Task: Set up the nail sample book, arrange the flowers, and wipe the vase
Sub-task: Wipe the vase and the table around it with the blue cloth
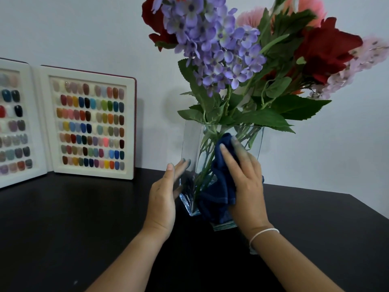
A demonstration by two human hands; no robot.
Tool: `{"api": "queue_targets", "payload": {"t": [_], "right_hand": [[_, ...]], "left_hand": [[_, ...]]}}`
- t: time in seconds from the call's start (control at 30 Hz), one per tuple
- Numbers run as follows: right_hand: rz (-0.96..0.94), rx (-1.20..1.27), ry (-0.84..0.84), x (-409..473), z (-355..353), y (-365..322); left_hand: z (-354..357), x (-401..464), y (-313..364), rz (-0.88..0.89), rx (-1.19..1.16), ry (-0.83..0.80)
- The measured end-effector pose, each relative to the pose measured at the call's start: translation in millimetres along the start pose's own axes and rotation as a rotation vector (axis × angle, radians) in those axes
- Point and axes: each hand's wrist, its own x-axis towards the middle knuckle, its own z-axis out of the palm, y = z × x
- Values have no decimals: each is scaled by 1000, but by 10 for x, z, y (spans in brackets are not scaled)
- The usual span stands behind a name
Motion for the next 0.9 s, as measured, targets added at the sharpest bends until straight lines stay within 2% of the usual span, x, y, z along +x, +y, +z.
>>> {"api": "queue_targets", "payload": {"t": [0.2, 0.37, 0.53, 0.73, 0.9], "right_hand": [[219, 54, 118, 3, -94, 183], [280, 191, 153, 48, -17, 47], [389, 211, 167, 33, 87, -108], [437, 214, 193, 55, 163, -255], [441, 195, 141, 97, 152, -241]], "left_hand": [[2, -5, 15, 4, -1, -12], [12, -2, 20, -8, -22, 0], [27, 8, 12, -35, -85, 18], [24, 10, 6, -35, -96, 20], [18, -1, 23, -29, -81, 15]]}}
